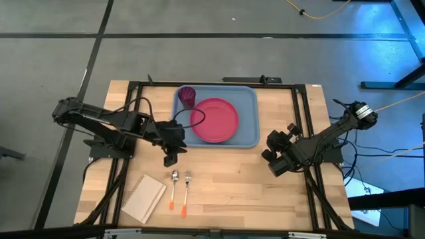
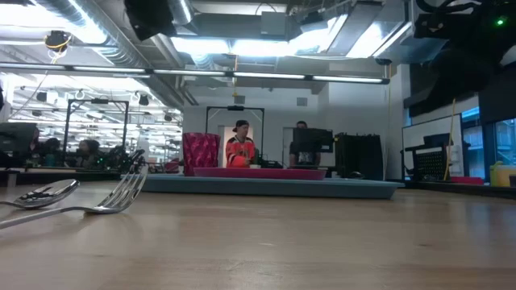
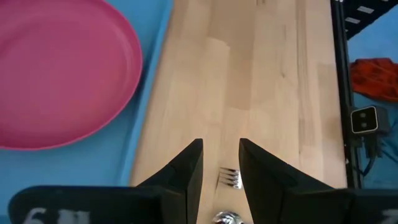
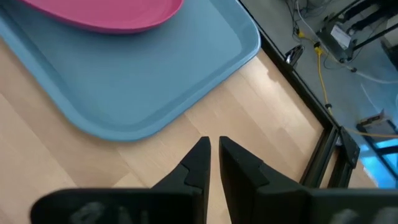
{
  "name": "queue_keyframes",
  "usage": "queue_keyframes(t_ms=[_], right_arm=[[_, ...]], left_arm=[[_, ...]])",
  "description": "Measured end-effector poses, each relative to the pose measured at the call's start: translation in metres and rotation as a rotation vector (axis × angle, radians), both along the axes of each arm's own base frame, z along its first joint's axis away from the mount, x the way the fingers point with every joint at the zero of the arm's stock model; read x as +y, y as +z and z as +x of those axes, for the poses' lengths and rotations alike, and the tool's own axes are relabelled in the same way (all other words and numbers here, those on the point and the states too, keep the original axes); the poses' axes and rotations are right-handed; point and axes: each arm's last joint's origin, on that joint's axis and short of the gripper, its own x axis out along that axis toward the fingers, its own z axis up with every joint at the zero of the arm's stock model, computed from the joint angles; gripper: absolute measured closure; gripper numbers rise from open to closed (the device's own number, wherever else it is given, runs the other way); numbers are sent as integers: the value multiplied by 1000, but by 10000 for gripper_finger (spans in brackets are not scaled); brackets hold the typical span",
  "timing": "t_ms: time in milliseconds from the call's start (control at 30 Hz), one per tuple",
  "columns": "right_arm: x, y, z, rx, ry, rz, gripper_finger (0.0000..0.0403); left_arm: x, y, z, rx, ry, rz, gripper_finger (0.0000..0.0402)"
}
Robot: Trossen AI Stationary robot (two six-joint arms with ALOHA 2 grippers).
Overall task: Pick and place plate/cup/fork/spoon on tray
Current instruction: Adjust the orange spoon and the orange fork
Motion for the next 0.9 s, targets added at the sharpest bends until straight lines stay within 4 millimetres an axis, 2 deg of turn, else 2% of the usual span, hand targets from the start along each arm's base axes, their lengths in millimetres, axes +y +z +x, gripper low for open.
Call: queue_keyframes(t_ms=[467,900], right_arm=[[0,0,0,-7,5,-15,363],[2,-2,2,2,-9,62,363]], left_arm=[[-2,0,0,-6,16,36,305],[0,0,0,-16,50,99,305]])
